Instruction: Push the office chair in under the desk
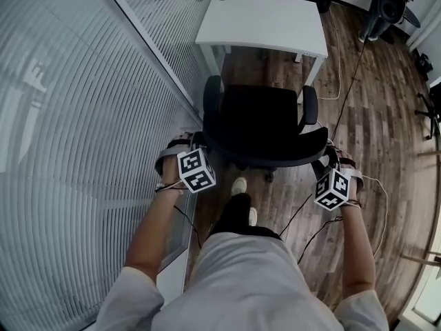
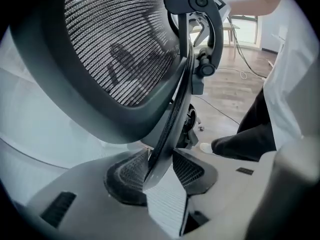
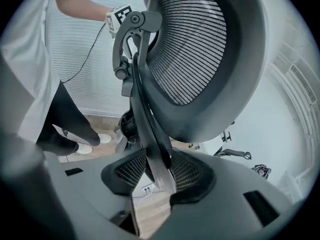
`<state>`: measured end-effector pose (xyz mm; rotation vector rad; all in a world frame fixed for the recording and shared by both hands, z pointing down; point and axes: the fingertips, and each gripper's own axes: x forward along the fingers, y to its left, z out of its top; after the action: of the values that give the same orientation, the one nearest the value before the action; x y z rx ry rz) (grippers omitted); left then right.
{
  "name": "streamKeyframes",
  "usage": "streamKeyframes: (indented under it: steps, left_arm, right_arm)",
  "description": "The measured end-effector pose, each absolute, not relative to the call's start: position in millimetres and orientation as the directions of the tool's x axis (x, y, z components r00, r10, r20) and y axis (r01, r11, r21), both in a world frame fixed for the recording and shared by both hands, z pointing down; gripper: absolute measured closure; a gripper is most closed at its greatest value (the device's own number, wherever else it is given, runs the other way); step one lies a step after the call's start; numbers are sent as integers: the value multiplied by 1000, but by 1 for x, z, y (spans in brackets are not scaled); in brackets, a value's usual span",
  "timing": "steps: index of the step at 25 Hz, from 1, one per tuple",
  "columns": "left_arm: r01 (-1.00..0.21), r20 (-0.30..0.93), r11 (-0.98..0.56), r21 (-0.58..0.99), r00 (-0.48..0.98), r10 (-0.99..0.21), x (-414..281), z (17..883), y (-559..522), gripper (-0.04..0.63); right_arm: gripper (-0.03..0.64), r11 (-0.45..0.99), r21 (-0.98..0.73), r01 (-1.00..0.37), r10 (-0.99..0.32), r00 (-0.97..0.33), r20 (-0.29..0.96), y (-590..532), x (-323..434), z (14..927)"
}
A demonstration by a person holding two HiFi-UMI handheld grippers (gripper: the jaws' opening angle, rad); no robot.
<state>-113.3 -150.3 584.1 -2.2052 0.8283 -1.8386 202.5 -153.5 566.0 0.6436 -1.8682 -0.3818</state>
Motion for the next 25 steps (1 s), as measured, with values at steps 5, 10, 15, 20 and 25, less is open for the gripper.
streamKeyframes:
  steps: [5, 10, 15, 20, 25]
  left_arm:
    - [-310, 860, -836, -453, 97, -501, -118, 586, -170, 434]
    - [-306, 860, -839, -450, 107, -500, -122, 585, -191, 434]
    - [-304, 855, -837, -455, 115, -506, -123, 584, -210, 434]
    - [-308, 851, -835, -455, 126, -510, -122, 584, -227, 434]
    - [-300, 851, -839, -454, 133, -508, -125, 583, -244, 434]
  right_arm:
    - [451, 802, 541, -254, -596, -280, 753, -170, 199, 567]
    - [451, 804, 535, -258, -592, -277, 756, -190, 194, 566]
    - [451, 802, 538, -258, -595, -269, 757, -209, 192, 566]
    - [451, 804, 534, -261, -592, -266, 761, -226, 193, 567]
    - [451, 804, 532, -266, -591, -257, 765, -242, 191, 566]
